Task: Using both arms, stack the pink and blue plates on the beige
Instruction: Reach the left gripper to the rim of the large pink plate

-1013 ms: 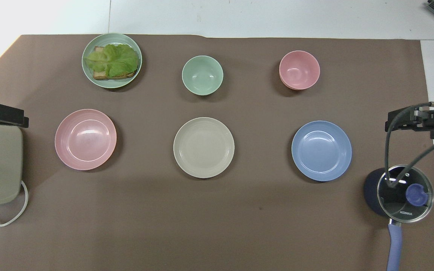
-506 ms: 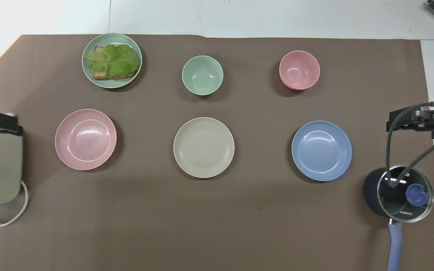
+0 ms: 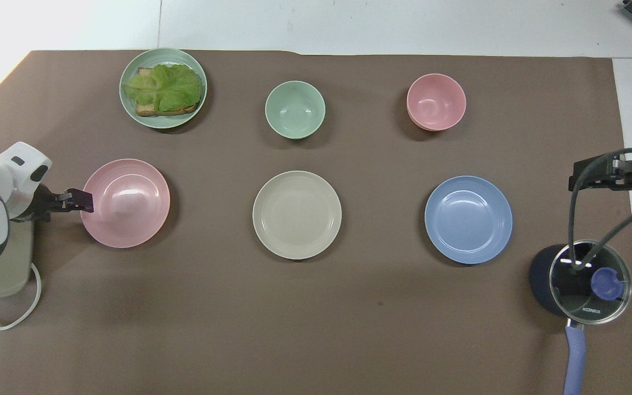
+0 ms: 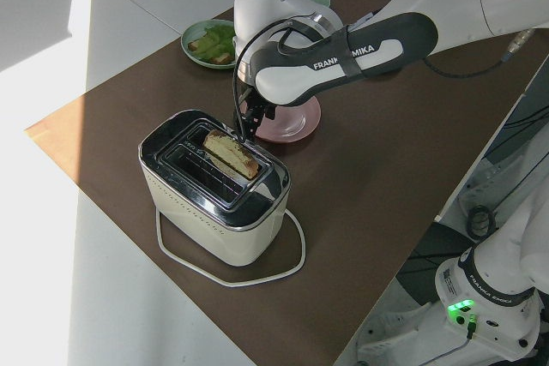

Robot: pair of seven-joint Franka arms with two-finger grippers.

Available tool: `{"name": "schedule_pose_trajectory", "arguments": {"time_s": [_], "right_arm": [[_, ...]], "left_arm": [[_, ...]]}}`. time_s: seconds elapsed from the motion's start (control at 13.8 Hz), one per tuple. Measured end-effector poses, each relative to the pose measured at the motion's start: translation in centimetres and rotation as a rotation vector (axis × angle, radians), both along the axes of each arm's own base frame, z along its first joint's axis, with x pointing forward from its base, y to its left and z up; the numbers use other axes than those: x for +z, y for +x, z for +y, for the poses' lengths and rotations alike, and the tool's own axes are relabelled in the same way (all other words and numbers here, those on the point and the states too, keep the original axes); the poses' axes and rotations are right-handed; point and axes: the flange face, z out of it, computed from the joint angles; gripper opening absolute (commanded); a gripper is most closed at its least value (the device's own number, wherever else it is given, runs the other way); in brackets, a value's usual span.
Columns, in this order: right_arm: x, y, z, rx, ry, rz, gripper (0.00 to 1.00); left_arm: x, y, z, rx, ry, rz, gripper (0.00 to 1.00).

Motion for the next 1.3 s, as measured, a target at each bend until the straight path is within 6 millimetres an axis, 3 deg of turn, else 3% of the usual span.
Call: {"name": "schedule_pose_trajectory", "arguments": {"time_s": [0.07, 0.14, 0.22, 0.29, 0.36, 0.72, 0.94, 1.16, 1.3], "right_arm": [[0.0, 0.0, 0.0, 0.000, 0.000, 0.000, 1.00], [0.0, 0.0, 0.0, 0.000, 0.000, -0.002, 1.00], [0.0, 0.1, 0.0, -0.001, 0.000, -0.005, 1.00], [0.1, 0.1, -0.1, -0.001, 0.000, -0.008, 1.00], [0.1, 0.1, -0.1, -0.001, 0.000, -0.009, 1.00], [0.1, 0.1, -0.3, -0.006, 0.000, -0.009, 1.00], [0.1, 0.1, -1.0, -0.019, 0.000, -0.009, 1.00], [0.1, 0.1, -1.1, -0.020, 0.000, -0.010, 1.00], [0.1, 0.1, -1.1, -0.020, 0.000, -0.010, 1.00]], "left_arm": [[-0.8, -0.1, 0.0, 0.001, 0.000, 0.007, 1.00], [-1.5, -0.4, -0.1, 0.003, 0.000, 0.015, 0.73], [-1.8, -0.6, -0.3, 0.013, -0.001, 0.023, 0.36], [-1.9, -0.7, -0.4, 0.027, 0.000, 0.025, 0.09], [-1.9, -0.7, -0.5, 0.033, 0.000, 0.023, 0.00], [-1.7, -0.5, -0.7, 0.040, 0.001, 0.015, 0.00], [-0.3, -0.5, -0.8, 0.040, -0.007, 0.035, 0.00], [4.3, 0.2, -1.6, 0.029, -0.027, 0.117, 0.00], [7.5, 0.3, -3.2, 0.033, -0.035, 0.149, 0.00]]}}
